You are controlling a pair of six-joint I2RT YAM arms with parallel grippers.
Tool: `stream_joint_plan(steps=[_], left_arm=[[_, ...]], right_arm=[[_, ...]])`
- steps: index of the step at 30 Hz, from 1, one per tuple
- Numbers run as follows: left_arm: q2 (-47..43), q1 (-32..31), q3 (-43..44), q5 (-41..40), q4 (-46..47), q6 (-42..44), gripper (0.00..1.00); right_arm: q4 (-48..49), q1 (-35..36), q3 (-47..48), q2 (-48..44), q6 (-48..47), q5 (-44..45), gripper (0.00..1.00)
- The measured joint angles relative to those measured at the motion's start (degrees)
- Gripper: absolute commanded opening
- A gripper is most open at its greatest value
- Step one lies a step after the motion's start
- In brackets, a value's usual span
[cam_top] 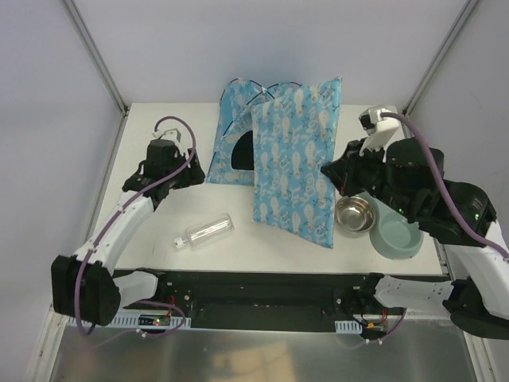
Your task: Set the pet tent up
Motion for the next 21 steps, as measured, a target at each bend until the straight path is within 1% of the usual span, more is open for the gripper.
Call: stream_joint_plan(steps=[4, 7, 12, 14, 16, 19, 21], left_arm=[[8.72, 0.02, -0.68, 2.67, 9.31, 3.37, 0.73], [14.71, 0.02, -0.96, 4.28, 15.76, 5.11, 0.73], [21.0, 0.02, -2.73, 5.92, 25.49, 6.67, 0.74], [23.41, 0.02, -3.02, 5.95, 29.09, 6.88, 0.72], [25.97, 0.02, -2.97, 5.92, 32.48, 7.04, 0.68], [29.44, 0.02, -2.32, 5.97, 35.04, 7.37, 0.53], [31.52, 0.02, -1.9, 6.56, 36.94, 7.96, 0.41]], right_arm=[[-2.89, -0.04, -3.06, 0.68, 0.31, 0.68, 0.0], [-4.26, -0.04, -4.46, 3.1, 0.61, 0.83, 0.0], [-4.81, -0.09, -4.94, 6.45, 1.68, -0.55, 0.0], [-4.81, -0.15, -4.98, 6.64, 2.1, -1.29, 0.0], [-4.76, -0.46, -4.98, 6.69, 2.67, -1.79, 0.0], [-4.02, -1.03, -5.31, 7.17, 3.28, -1.81, 0.0], [-2.27, -1.51, -6.88, 7.63, 3.61, -1.51, 0.0]])
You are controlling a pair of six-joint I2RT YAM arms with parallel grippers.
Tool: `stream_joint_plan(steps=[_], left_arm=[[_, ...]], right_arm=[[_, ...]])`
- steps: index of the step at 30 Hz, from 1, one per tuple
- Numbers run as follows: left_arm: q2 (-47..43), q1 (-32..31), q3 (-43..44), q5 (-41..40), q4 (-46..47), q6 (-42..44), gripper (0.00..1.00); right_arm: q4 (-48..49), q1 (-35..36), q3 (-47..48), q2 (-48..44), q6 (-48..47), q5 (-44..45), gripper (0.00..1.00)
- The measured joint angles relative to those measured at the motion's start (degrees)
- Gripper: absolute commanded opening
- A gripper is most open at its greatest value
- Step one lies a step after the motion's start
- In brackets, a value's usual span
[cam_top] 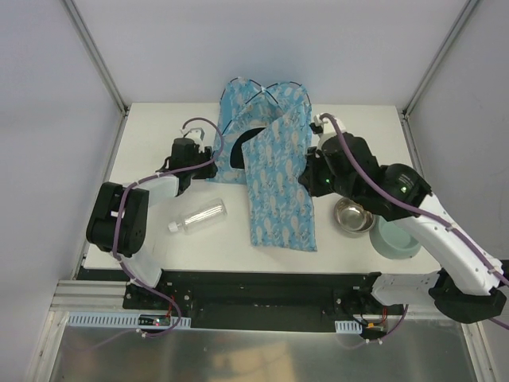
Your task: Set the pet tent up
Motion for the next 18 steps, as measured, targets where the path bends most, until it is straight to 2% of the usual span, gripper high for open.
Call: stream_joint_plan(steps=[2, 6, 11, 18], left_arm=[[1.03, 0.0, 0.0, 0.59, 1.38, 0.33, 0.3], [1.66, 0.0, 0.0, 2.12, 2.99, 1.42, 0.15], [1.68, -0.02, -0.15, 4.13, 3.89, 2.84, 0.01], [1.46, 0.68, -1.14, 6.23, 4.15, 5.05, 0.0]], right_arm=[[2.1, -0.59, -2.14, 1.01, 0.28, 0.44, 0.0], [6.36, -1.77, -5.53, 4.63, 0.5, 1.92, 0.0], [11.93, -3.06, -7.48, 8.68, -0.17, 2.36, 0.0], [16.17, -4.35, -7.48, 14.25, -4.02, 0.33, 0.0]])
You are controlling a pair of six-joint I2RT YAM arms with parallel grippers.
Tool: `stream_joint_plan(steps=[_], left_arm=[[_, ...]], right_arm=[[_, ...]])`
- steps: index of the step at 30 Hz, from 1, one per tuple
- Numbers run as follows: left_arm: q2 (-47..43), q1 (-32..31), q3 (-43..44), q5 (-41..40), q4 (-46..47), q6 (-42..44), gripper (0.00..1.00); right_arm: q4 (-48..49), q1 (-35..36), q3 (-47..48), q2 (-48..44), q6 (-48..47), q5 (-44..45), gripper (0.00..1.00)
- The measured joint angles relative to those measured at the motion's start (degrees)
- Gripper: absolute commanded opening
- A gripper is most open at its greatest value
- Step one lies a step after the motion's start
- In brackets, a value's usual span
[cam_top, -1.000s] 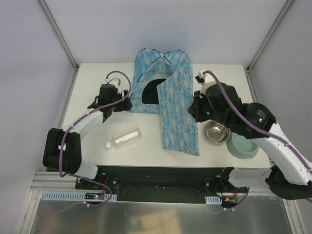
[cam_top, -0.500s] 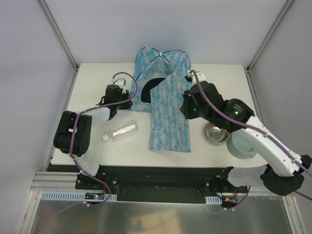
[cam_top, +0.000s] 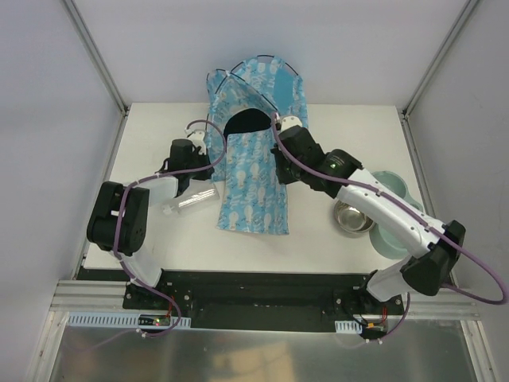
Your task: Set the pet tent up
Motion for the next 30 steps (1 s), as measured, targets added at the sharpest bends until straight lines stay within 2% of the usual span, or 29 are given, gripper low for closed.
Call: stream_joint_plan(steps=[6, 11, 16, 22, 30], left_arm=[[-0.63, -0.63, 1.36, -0.7, -4.15, 3.58, 0.0], [-0.63, -4.2, 6.14, -4.74, -11.76, 6.49, 0.0], [-0.63, -6.32, 6.91, -7.37, -15.41, 6.88, 0.0], [-0.63, -6.51, 6.91, -8.9, -17.68, 6.88, 0.0], [-0.55, -7.45, 7.78, -9.2, -19.78, 6.95, 0.0]], right_arm=[[0.83, -0.57, 0.02, 4.5, -4.0, -0.92, 0.0], [1.4, -0.7, 0.02, 5.2, -6.49, -3.43, 0.0], [6.01, -0.98, -1.44, 5.2, -8.35, -5.57, 0.0], [10.82, -3.04, -6.47, 5.57, -8.09, -6.12, 0.07], [15.26, -7.58, -9.79, 8.76, -6.32, -5.35, 0.05]])
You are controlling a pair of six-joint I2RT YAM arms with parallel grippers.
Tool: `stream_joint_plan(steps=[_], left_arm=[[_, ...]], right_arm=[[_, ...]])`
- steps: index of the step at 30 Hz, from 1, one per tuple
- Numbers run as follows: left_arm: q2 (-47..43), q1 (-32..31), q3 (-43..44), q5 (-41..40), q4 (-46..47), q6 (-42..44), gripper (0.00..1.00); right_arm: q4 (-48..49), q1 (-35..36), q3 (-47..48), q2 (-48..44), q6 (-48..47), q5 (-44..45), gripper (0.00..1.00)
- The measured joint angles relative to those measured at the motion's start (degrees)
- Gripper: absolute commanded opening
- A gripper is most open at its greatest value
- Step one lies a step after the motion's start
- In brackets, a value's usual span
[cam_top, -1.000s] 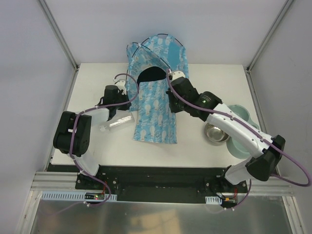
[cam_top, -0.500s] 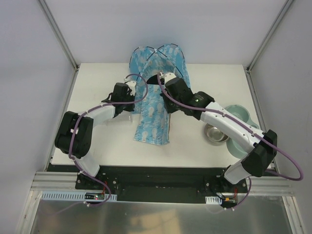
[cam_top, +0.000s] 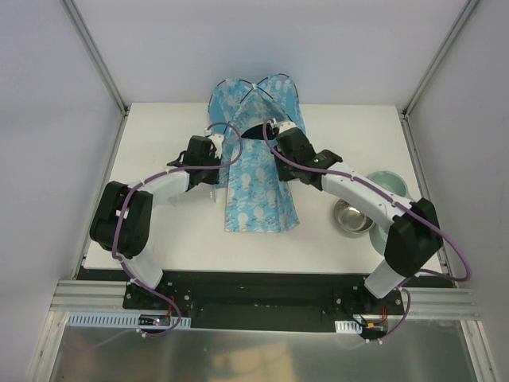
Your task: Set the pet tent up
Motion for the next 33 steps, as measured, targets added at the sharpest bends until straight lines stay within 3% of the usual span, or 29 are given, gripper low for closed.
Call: stream_joint_plan(steps=[10, 12, 17, 20, 29, 31, 33], left_arm=[[0.22, -0.15, 0.94, 0.39, -1.79, 0.15, 0.0], [0.22, -0.17, 0.94, 0.42, -1.79, 0.15, 0.0], [0.46, -0.55, 1.92, 0.37, -2.71, -0.24, 0.0], [0.76, -0.74, 2.45, 0.35, -3.82, -0.79, 0.0], [1.9, -0.9, 4.74, -0.17, -6.4, -2.93, 0.0], [2.34, -0.9, 5.14, -0.44, -6.84, -3.28, 0.0], [2.58, -0.9, 5.14, -0.66, -6.91, -3.39, 0.0]], right_arm=[[2.78, -2.16, 7.3, 11.1, 1.36, 4.24, 0.1], [2.32, -2.25, 10.64, 13.75, 2.43, 6.54, 0.19], [-0.2, -2.34, 15.21, 16.57, 6.01, 10.01, 0.65], [-1.79, -2.56, 14.99, 15.45, 8.11, 11.65, 0.77], [-6.23, -2.97, 11.23, 4.37, 10.97, 13.81, 0.89], [-6.51, -2.97, 10.6, 1.92, 10.93, 13.77, 0.88], [-6.6, -2.99, 9.81, 0.28, 10.64, 13.6, 0.79]])
